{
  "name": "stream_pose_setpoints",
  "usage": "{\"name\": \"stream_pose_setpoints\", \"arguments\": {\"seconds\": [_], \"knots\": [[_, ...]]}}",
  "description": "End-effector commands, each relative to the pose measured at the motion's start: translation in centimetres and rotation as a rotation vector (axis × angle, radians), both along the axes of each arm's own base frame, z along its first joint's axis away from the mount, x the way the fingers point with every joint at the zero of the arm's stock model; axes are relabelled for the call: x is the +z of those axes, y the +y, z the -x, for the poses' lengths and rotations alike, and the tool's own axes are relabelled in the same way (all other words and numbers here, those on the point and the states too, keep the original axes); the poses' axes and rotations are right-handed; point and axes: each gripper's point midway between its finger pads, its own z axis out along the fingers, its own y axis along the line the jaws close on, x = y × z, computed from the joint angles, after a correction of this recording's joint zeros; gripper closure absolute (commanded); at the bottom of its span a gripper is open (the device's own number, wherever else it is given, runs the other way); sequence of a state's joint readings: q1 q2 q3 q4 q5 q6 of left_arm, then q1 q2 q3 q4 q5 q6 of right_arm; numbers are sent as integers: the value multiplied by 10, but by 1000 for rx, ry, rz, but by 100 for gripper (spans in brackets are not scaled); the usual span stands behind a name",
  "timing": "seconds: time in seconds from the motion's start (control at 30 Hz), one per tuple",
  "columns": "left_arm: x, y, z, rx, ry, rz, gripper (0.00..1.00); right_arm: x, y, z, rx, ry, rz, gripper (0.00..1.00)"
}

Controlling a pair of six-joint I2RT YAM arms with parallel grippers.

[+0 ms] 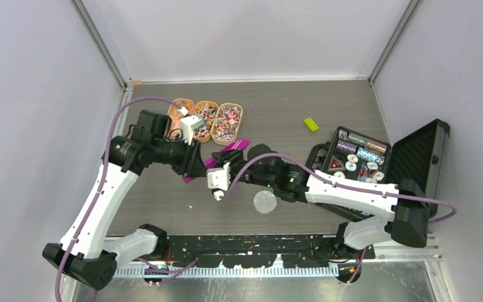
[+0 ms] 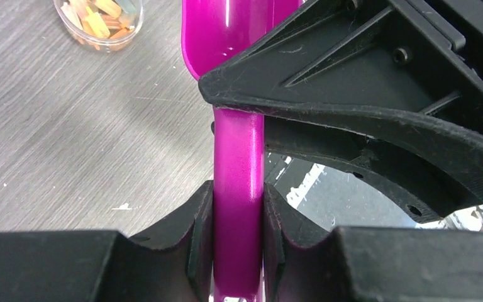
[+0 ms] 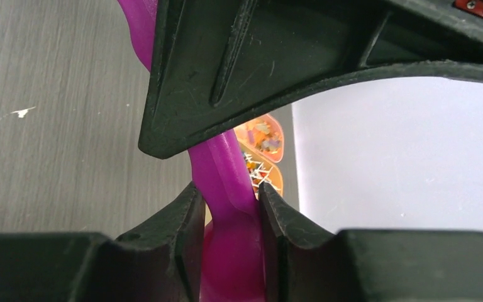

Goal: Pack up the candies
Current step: Adjust the spatula.

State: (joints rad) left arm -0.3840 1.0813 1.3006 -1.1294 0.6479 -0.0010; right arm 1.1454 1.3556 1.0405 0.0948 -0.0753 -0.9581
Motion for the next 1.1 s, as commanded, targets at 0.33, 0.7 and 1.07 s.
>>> {"name": "stream_pose_setpoints", "arguments": {"seconds": [0.33, 0.7, 1.07], "knots": [[59, 13, -11, 177, -410, 165, 47, 43, 12, 3, -42, 139, -342, 99], [45, 18, -8, 211, -365, 141, 43, 45, 12, 5, -56, 228, -438, 99], [52, 15, -19, 260, -394, 191, 53, 42, 14, 6, -53, 249, -442, 99]]}}
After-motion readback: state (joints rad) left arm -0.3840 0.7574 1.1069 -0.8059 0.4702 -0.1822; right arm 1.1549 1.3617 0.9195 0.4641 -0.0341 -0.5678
